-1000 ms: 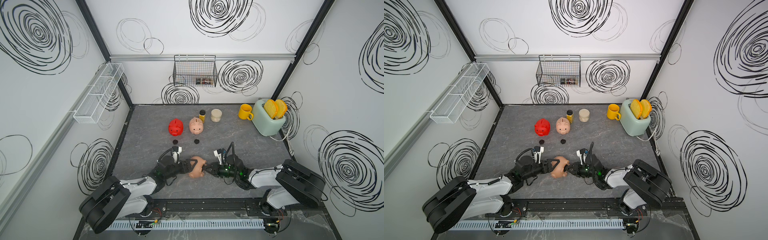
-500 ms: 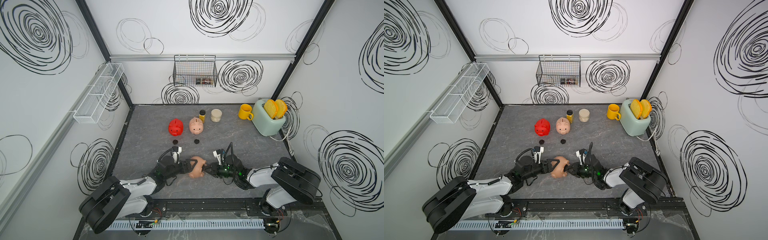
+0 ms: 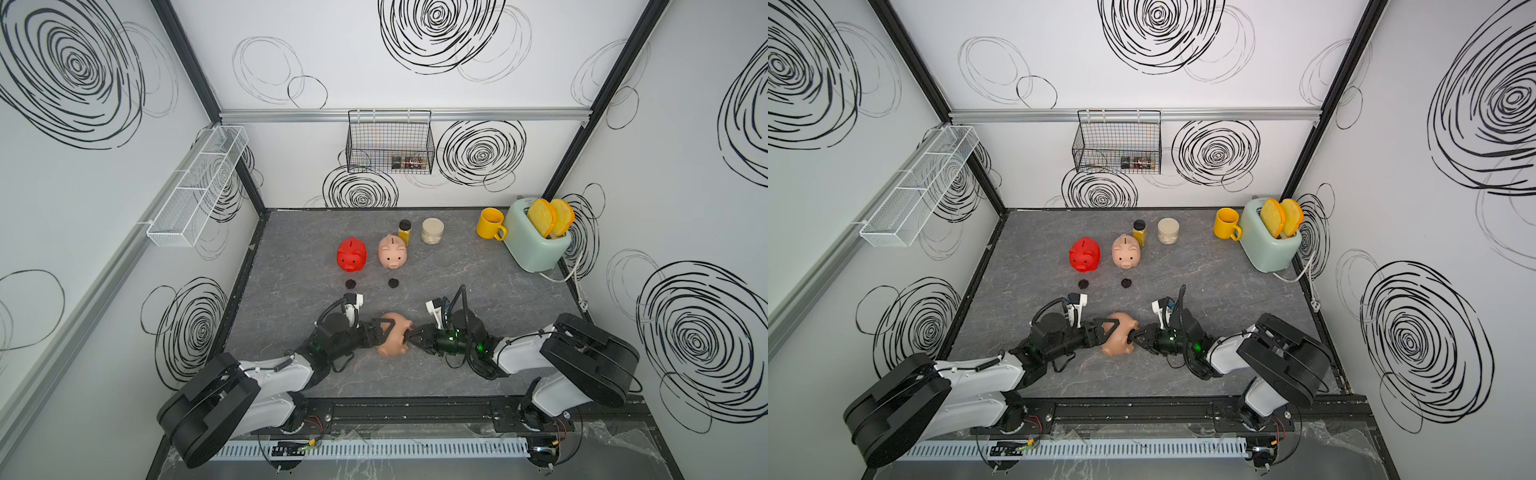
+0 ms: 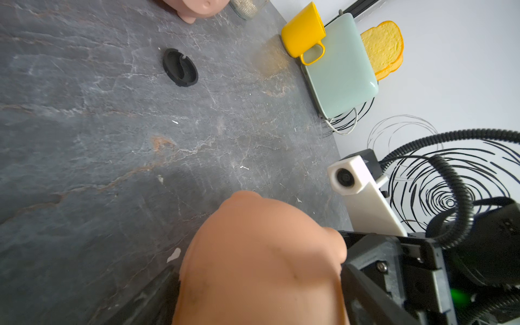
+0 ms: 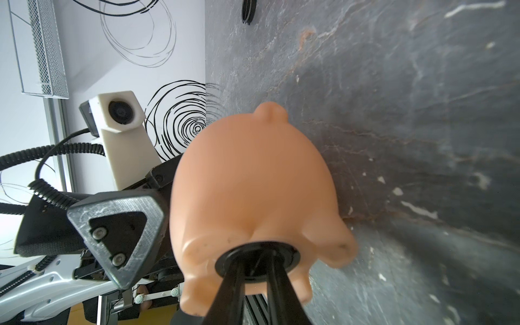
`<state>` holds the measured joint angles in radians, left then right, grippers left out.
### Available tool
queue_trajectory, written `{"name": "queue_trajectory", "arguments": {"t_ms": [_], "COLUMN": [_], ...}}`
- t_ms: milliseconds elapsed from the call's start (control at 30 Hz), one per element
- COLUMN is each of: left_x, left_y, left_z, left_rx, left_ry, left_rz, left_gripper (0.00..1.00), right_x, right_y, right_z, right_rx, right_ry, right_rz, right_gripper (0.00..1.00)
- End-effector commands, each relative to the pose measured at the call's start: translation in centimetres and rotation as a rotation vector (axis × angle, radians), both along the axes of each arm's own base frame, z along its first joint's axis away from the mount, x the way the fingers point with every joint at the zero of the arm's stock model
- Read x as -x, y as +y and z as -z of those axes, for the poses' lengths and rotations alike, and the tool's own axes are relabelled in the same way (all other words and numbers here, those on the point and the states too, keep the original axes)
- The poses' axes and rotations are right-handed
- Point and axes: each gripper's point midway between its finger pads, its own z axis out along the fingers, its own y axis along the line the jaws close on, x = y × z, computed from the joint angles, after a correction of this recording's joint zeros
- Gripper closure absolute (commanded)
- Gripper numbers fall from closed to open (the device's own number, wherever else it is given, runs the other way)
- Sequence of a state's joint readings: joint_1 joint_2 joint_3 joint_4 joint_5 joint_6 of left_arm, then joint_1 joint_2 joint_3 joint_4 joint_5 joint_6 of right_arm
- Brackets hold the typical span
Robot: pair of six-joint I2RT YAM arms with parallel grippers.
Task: Open piggy banks
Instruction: Open the lid on the piggy bank.
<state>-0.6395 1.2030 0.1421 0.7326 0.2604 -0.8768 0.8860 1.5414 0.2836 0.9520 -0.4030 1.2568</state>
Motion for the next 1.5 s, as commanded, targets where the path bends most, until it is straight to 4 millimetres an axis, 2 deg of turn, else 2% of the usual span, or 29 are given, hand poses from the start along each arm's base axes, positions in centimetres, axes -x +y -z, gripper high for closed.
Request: {"name": "queue_trajectory", "arguments": {"t_ms": [0,133,500,1067,1200,1367,1467], "left_x": [2.0,2.1,2.4,2.5,2.6,2.6,2.6], "left_y": [0.9,0.8,0.3,0.1,0.2,0.1,0.1], "left_z": [3.5,3.4,3.5,3.7,3.9,4.1,4.1], "left_rx": [-0.08,-0.076,-0.074,-0.083,-0.09,-0.093,-0.089], "left_ry": [0.107,0.106,0.113,0.113,0.117,0.121,0.122], "left_rz": [0.009,0.01,0.022,0.027,0.027,0.027,0.027], "left_gripper": [0.08,0.08,0.08,0.08,0.08,0.08,0.08], "right_x": [-0.8,-0.9,-1.1,-1.2,-1.4,-1.6,-1.5], "right_y": [1.1,1.4,1.6,1.8,1.5,1.2,1.2], "right_z": [-2.0,-1.5,-2.2,-1.7,-1.1,-0.1,-0.3], "right_rx": [-0.072,-0.064,-0.117,-0.105,-0.074,0.0,0.005], "right_ry": [-0.042,-0.031,-0.034,-0.025,-0.03,-0.059,-0.094], "right_rz": [0.013,0.016,0.031,0.031,0.045,0.053,0.051], "right_gripper": [0.78,0.78,0.8,0.92,1.0,1.0,1.0]}}
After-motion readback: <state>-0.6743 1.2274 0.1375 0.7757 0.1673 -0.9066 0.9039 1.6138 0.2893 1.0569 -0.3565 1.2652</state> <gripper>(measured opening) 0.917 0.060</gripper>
